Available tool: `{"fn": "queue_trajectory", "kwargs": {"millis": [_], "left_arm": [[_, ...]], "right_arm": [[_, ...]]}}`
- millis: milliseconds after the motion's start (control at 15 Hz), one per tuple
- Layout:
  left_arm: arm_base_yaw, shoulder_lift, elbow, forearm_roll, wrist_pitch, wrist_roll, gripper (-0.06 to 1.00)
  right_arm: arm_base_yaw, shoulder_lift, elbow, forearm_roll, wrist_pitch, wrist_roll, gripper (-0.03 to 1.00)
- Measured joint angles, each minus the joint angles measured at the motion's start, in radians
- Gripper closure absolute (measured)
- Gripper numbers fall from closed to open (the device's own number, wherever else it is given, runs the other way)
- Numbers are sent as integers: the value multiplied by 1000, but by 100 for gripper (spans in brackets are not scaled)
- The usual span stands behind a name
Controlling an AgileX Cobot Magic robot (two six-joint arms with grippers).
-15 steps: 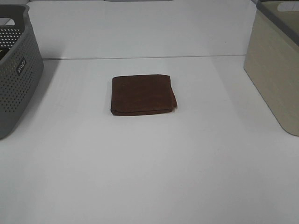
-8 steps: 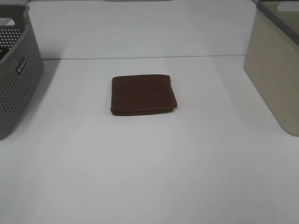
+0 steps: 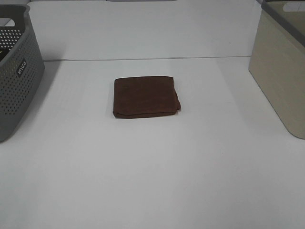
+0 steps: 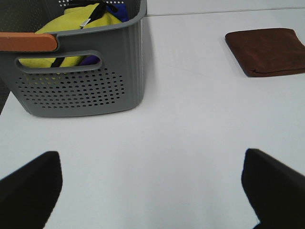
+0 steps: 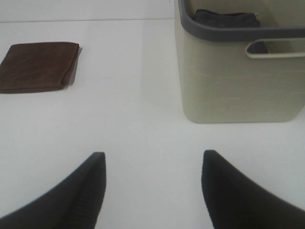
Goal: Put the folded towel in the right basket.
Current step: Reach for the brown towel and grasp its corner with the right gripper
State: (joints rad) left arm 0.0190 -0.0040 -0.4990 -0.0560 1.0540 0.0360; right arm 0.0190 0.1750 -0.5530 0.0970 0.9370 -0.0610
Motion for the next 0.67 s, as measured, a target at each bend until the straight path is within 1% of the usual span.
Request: {"fn": "queue_trajectory", "kwargs": {"millis": [133,200,333,533,667], "left_arm": [[0,0,0,0,0,0,-3],[0,0,0,0,0,0,-3],[0,0,0,0,0,0,-3],[0,0,0,0,0,0,-3],[0,0,0,0,0,0,-3]], "right_arm": [[0,166,-55,24,-109,0,40],[0,206,-69,32,-130,-1,39],[0,416,-153,83,-207,-21,36],[0,749,-352,156,-213,-92,32],[0,980,-537,198,-168,-124,31]]}}
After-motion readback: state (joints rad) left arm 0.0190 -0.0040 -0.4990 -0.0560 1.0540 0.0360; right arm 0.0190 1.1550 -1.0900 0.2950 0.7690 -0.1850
